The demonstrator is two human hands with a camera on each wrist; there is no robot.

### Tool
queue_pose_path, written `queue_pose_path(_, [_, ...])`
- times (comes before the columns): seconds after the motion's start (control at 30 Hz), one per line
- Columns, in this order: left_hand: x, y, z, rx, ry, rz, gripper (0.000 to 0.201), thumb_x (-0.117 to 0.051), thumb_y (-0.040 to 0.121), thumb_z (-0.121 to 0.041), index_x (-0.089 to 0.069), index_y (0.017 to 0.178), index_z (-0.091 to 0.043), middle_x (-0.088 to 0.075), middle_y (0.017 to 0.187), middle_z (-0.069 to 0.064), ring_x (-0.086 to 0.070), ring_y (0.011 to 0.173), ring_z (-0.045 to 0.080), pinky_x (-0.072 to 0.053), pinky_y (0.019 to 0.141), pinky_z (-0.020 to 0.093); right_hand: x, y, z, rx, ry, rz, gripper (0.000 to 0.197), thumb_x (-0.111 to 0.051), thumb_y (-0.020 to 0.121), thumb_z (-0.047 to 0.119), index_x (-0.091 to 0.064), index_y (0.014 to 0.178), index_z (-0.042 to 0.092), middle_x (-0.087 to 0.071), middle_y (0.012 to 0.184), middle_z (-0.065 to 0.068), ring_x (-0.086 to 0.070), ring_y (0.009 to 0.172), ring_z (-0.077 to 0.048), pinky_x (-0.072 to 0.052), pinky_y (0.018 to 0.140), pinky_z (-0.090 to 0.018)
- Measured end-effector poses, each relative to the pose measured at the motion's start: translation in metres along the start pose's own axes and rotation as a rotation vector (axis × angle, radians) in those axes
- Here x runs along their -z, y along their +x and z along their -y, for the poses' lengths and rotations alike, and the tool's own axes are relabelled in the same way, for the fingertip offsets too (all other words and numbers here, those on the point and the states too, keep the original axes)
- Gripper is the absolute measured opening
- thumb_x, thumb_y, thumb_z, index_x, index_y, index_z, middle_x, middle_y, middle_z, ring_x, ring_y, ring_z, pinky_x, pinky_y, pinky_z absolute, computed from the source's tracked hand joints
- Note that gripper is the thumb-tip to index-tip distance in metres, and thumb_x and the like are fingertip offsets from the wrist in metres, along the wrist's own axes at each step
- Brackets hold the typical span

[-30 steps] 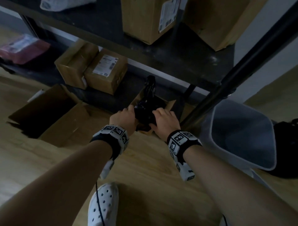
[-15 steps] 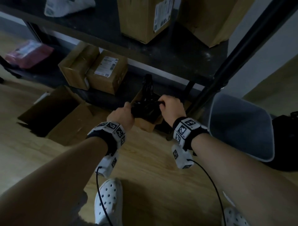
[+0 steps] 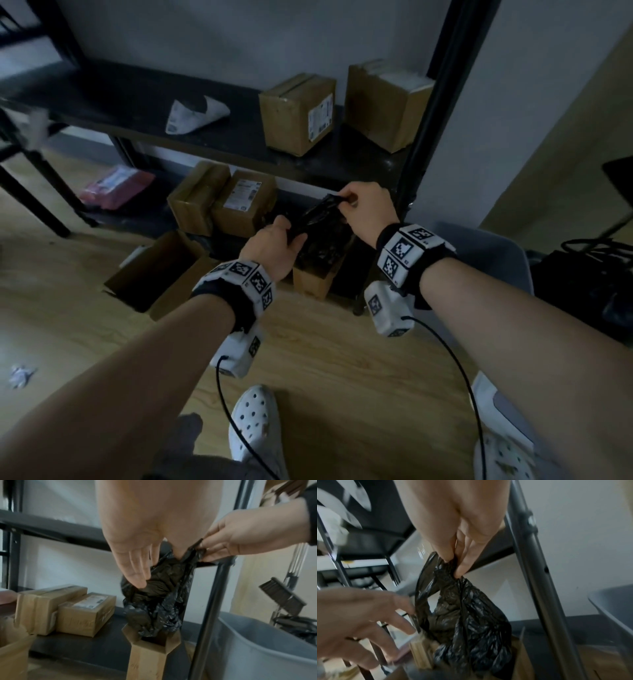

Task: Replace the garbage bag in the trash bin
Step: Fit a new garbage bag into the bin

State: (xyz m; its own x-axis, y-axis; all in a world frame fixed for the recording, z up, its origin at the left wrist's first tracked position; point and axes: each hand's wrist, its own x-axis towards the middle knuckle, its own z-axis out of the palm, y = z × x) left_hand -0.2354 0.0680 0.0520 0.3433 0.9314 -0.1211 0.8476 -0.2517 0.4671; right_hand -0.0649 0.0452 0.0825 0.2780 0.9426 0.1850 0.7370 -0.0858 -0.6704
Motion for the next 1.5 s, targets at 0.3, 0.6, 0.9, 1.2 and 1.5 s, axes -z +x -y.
queue_pose_path(0.3, [0.025, -0.043, -0.022, -0.110, -0.060, -0.067, 0.083, -0.072, 0.076, -0.041, -0.024, 0.141, -0.020, -0.036, 0.140, 0.012, -0.051, 0.120, 0.034, -0.049, 0.091, 0.045, 0.076, -0.039, 0.030, -0.111, 0.248, 0.013, 0.007, -0.058, 0.090, 0.008, -0.062, 0.089, 0.013, -0.066, 0.088, -0.011, -0.068, 0.068, -0.020, -0.059, 0.056, -0.022])
queue_pose_path(0.6, [0.025, -0.067, -0.082, -0.365, -0.034, -0.082, 0.035, -0.055, 0.091, -0.034, -0.057, 0.120, -0.014, -0.044, 0.125, 0.007, -0.053, 0.108, 0.027, -0.048, 0.094, 0.037, 0.166, -0.094, 0.020, -0.233, 0.313, -0.142, 0.016, -0.053, 0.091, 0.001, -0.059, 0.103, -0.007, -0.064, 0.098, -0.029, -0.064, 0.063, -0.021, -0.056, 0.050, -0.023])
queue_pose_path(0.9, [-0.009, -0.061, -0.154, -0.479, -0.329, 0.049, 0.023, -0.051, 0.093, -0.020, -0.061, 0.100, 0.000, -0.068, 0.094, 0.018, -0.064, 0.090, 0.031, -0.050, 0.080, 0.038, 0.213, -0.120, -0.025, -0.284, 0.427, -0.259, 0.007, -0.051, 0.092, 0.001, -0.057, 0.092, 0.003, -0.063, 0.086, -0.018, -0.065, 0.050, -0.008, -0.056, 0.052, -0.025])
queue_pose_path(1.2, [-0.033, -0.047, -0.215, -0.398, -0.639, 0.223, 0.015, -0.050, 0.095, -0.011, -0.058, 0.083, -0.007, -0.064, 0.068, 0.006, -0.056, 0.041, -0.012, -0.040, 0.041, 0.005, 0.201, -0.127, -0.102, -0.494, 0.489, -0.190, 0.046, -0.060, 0.091, 0.026, -0.050, 0.131, 0.005, -0.062, 0.118, -0.013, -0.064, 0.078, -0.016, -0.057, 0.066, -0.024])
queue_pose_path(1.5, [-0.060, -0.020, -0.250, -0.236, -0.922, 0.270, 0.028, -0.046, 0.097, -0.013, -0.059, 0.111, 0.007, -0.070, 0.088, 0.012, -0.068, 0.058, 0.005, -0.055, 0.055, 0.016, 0.183, -0.127, -0.133, -0.536, 0.351, 0.301, 0.077, -0.071, 0.075, 0.047, -0.038, 0.140, 0.022, -0.053, 0.123, 0.011, -0.052, 0.118, -0.014, -0.050, 0.082, -0.023])
